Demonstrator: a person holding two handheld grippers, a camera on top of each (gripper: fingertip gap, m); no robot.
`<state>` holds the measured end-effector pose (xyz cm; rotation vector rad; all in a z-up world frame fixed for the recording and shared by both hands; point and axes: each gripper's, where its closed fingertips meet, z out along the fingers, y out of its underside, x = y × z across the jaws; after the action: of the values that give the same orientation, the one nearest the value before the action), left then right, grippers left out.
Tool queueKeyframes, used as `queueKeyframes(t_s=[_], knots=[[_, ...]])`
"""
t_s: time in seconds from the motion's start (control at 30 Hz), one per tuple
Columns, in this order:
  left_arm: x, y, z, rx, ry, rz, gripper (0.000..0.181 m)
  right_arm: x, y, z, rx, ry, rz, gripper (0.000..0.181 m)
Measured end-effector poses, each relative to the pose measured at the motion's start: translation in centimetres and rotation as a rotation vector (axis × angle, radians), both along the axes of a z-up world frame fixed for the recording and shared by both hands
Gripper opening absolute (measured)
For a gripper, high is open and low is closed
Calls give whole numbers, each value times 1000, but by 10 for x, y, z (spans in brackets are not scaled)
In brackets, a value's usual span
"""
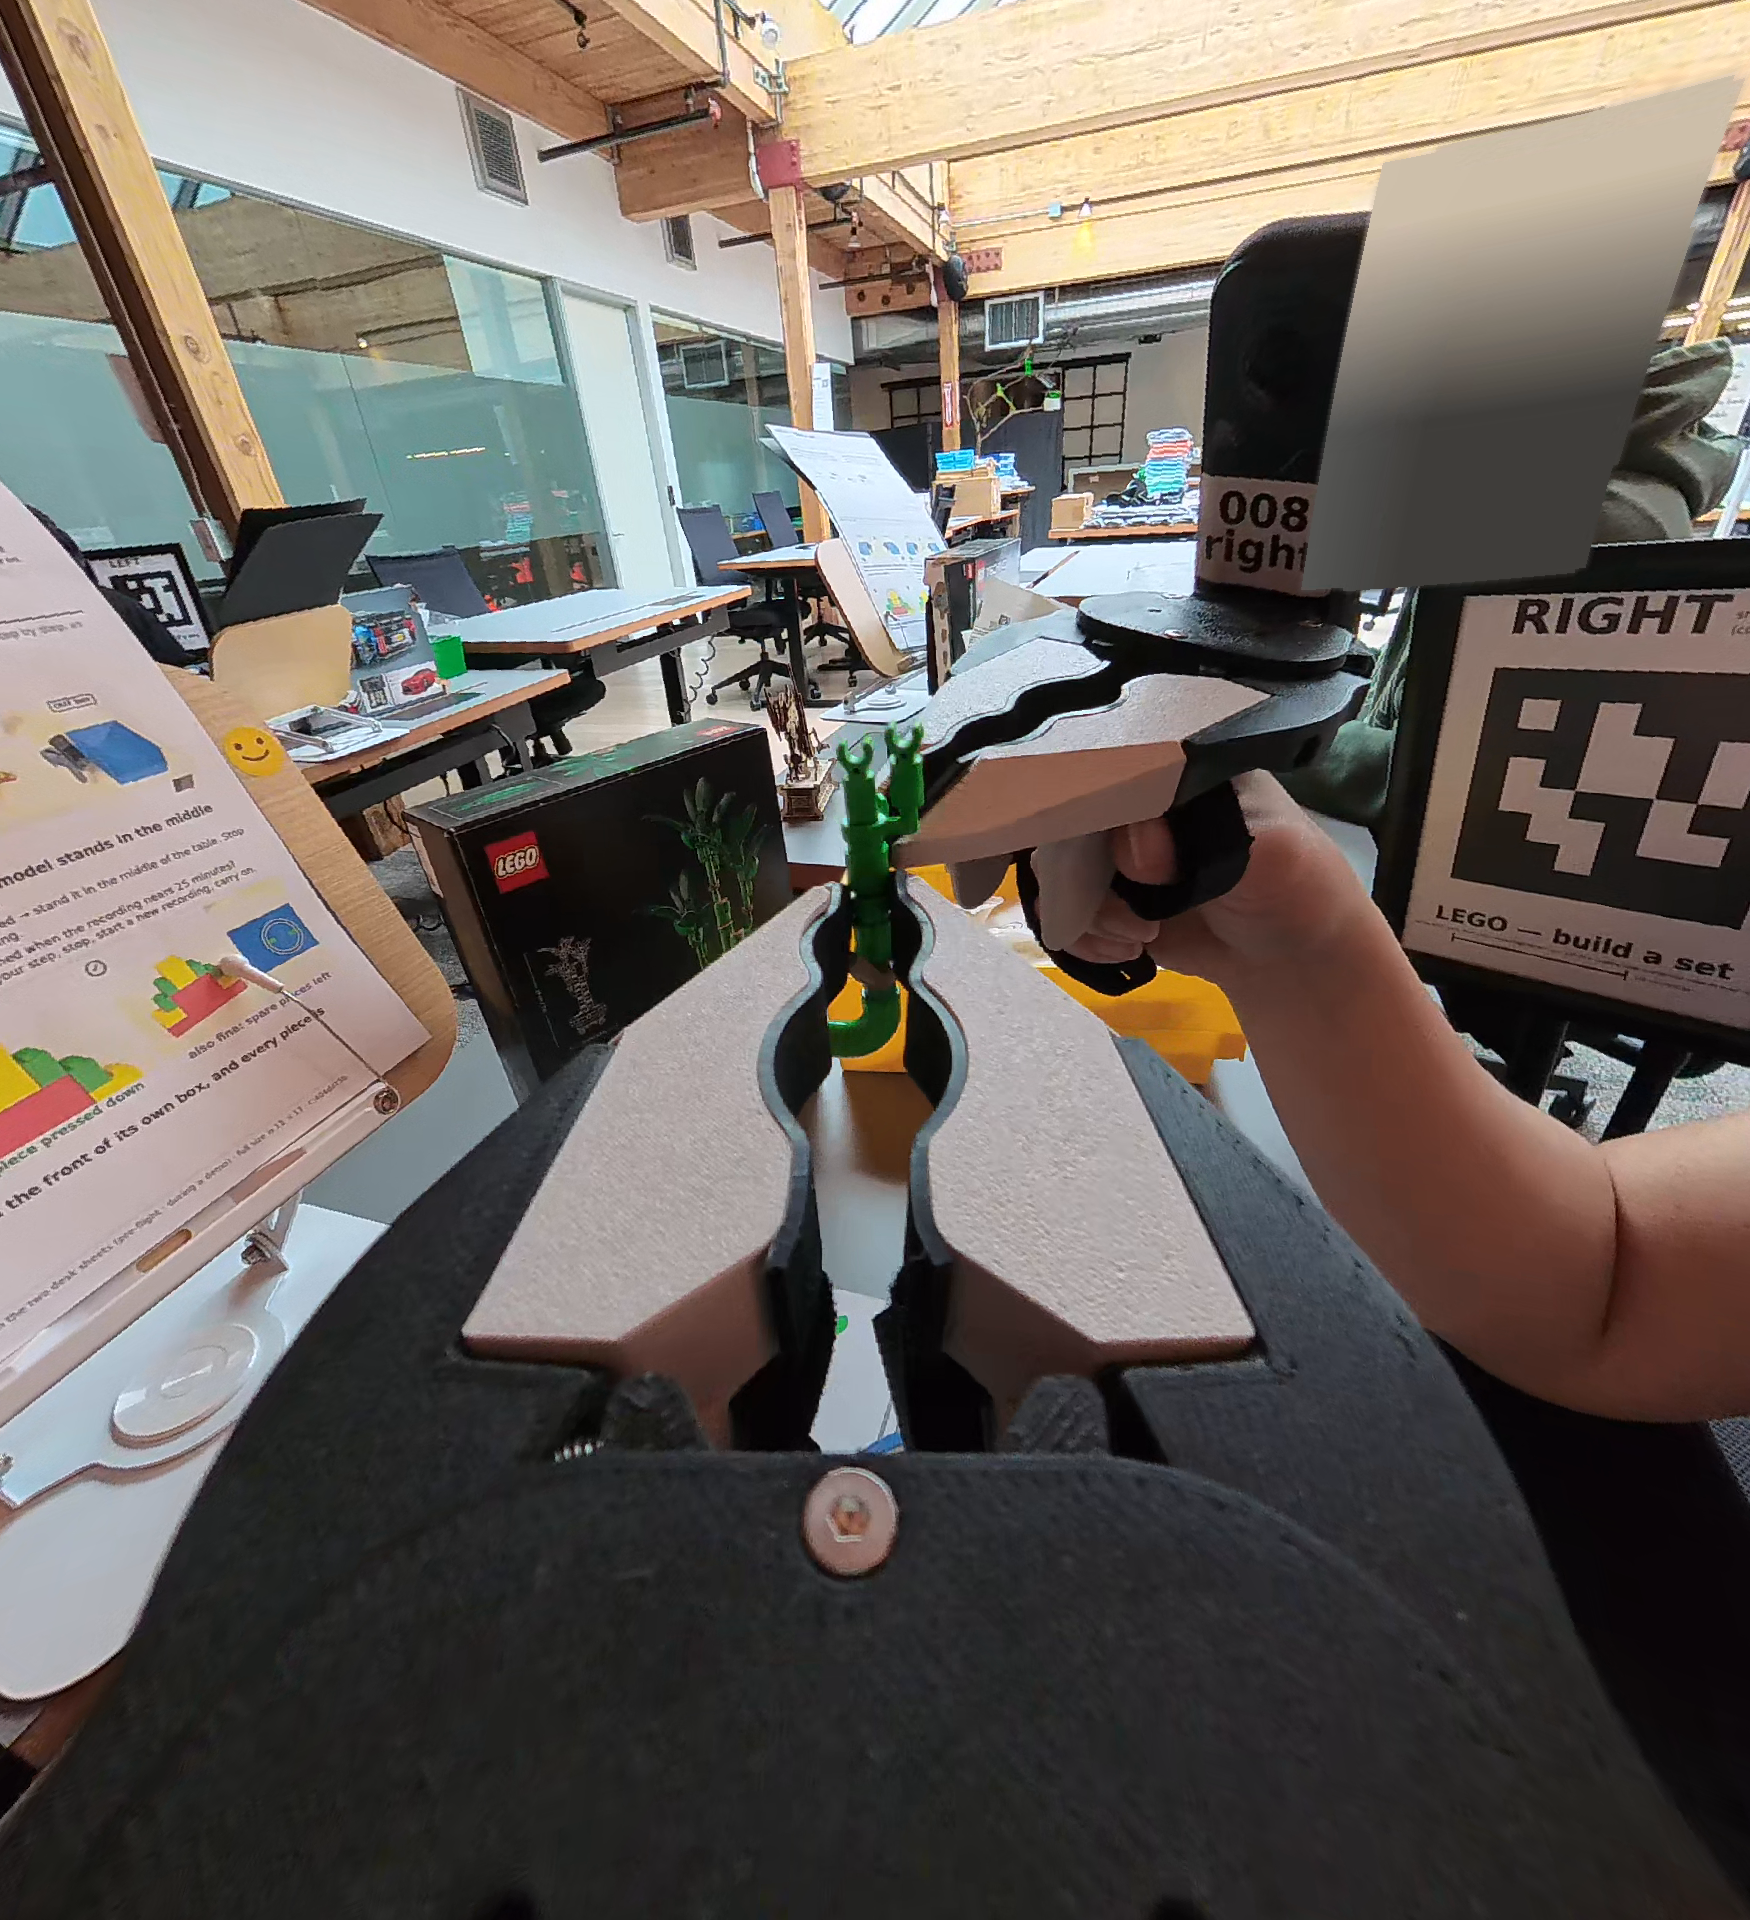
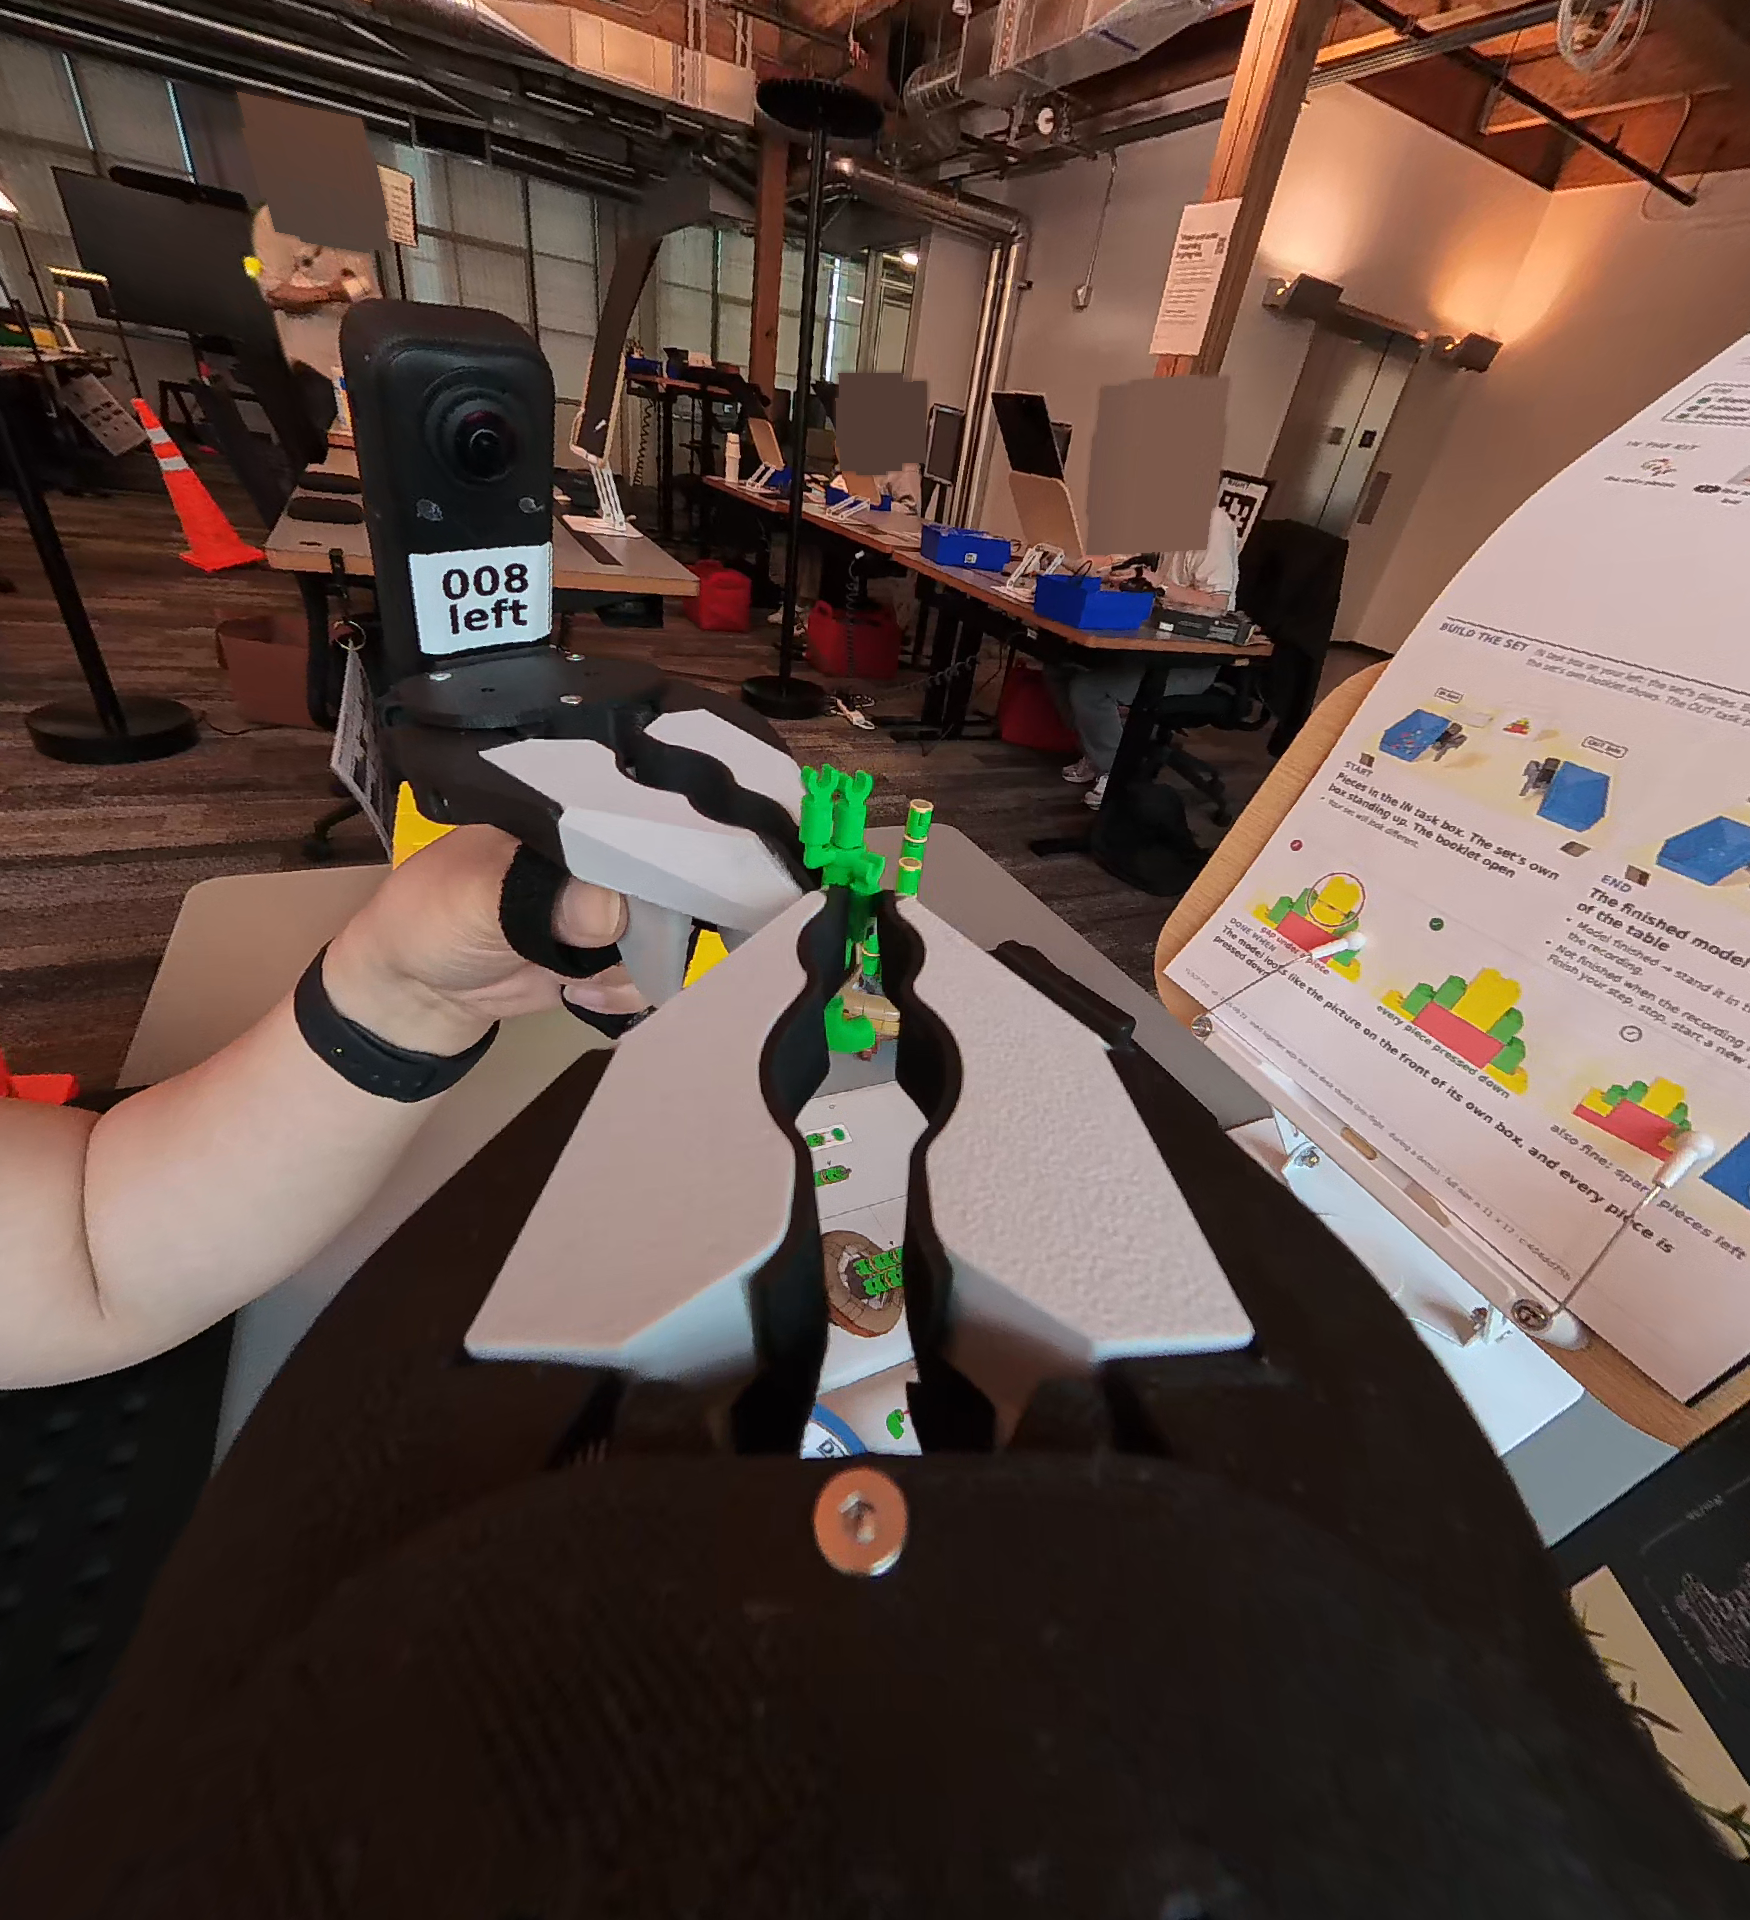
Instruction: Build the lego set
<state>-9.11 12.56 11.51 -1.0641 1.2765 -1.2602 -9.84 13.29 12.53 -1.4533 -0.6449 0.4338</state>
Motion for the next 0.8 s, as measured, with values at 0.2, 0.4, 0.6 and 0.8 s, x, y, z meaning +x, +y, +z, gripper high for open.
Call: queueKeyframes(t_s=[0.2, 0.4, 0.6, 0.8], knots=[[-3, -10, 1, -21, 6, -77, 4, -3, -10, 0, -32, 57, 125, 2], [-4, -18, 0, -51, 13, -147, 5, -4, -17, 0, -58, 106, 246, 2], [-9, -30, 2, -87, 6, -259, 5, -9, -29, 1, -63, 117, 341, 2], [-14, -46, 3, -121, 8, -383, 5, -15, -44, 3, -70, 146, 480, 2]])
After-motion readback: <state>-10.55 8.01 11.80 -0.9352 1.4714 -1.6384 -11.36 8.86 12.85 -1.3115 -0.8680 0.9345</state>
